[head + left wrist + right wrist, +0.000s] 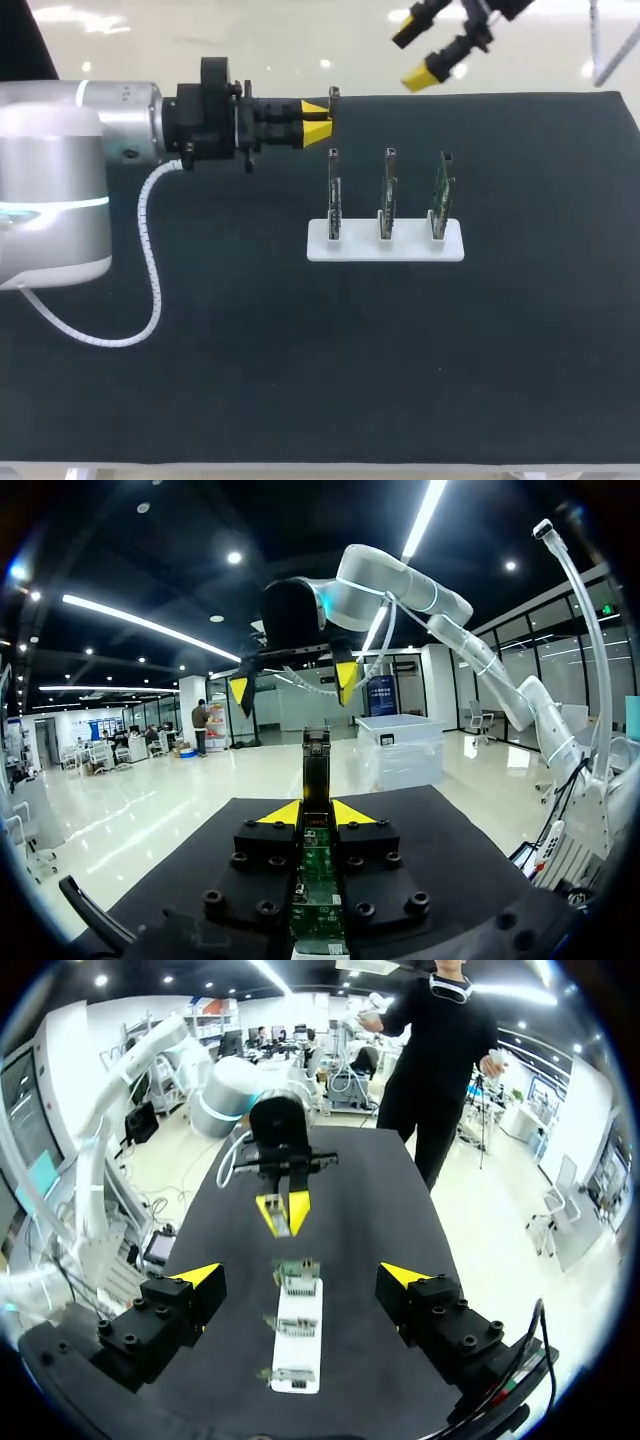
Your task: Pick up the optical module with the left hand, and insert it into the network port with the right hand.
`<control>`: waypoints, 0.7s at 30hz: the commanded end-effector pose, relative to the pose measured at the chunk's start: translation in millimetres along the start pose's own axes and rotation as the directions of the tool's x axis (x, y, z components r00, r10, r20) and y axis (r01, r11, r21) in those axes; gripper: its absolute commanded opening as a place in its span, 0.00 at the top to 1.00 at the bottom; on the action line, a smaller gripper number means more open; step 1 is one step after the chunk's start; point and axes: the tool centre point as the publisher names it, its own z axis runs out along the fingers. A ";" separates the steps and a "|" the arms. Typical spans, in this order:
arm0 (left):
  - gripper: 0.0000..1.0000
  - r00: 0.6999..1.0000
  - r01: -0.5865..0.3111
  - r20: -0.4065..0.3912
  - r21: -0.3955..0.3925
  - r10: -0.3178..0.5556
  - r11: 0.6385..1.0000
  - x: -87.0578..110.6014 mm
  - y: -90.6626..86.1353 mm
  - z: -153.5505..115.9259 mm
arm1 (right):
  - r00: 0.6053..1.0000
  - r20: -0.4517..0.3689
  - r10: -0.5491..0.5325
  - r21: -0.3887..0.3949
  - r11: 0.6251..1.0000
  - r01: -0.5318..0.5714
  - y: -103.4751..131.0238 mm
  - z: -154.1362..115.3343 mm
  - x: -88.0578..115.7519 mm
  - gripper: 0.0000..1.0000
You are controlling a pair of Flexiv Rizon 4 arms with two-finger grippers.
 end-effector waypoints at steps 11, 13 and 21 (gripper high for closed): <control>1.00 1.000 0.000 0.000 0.000 0.000 1.000 0.2 0.5 0.5 | 0.998 -0.024 0.050 0.075 0.996 -0.048 17.8 38.3 -36.1 0.00; 1.00 1.000 0.000 0.000 0.000 0.000 1.000 0.2 0.5 0.5 | 0.998 -0.025 0.050 0.089 0.995 -0.048 19.2 42.3 -38.1 0.05; 1.00 1.000 0.000 0.000 0.000 0.000 1.000 0.2 0.5 0.5 | 0.999 -0.008 0.052 0.099 0.994 -0.051 21.5 53.3 -36.8 0.09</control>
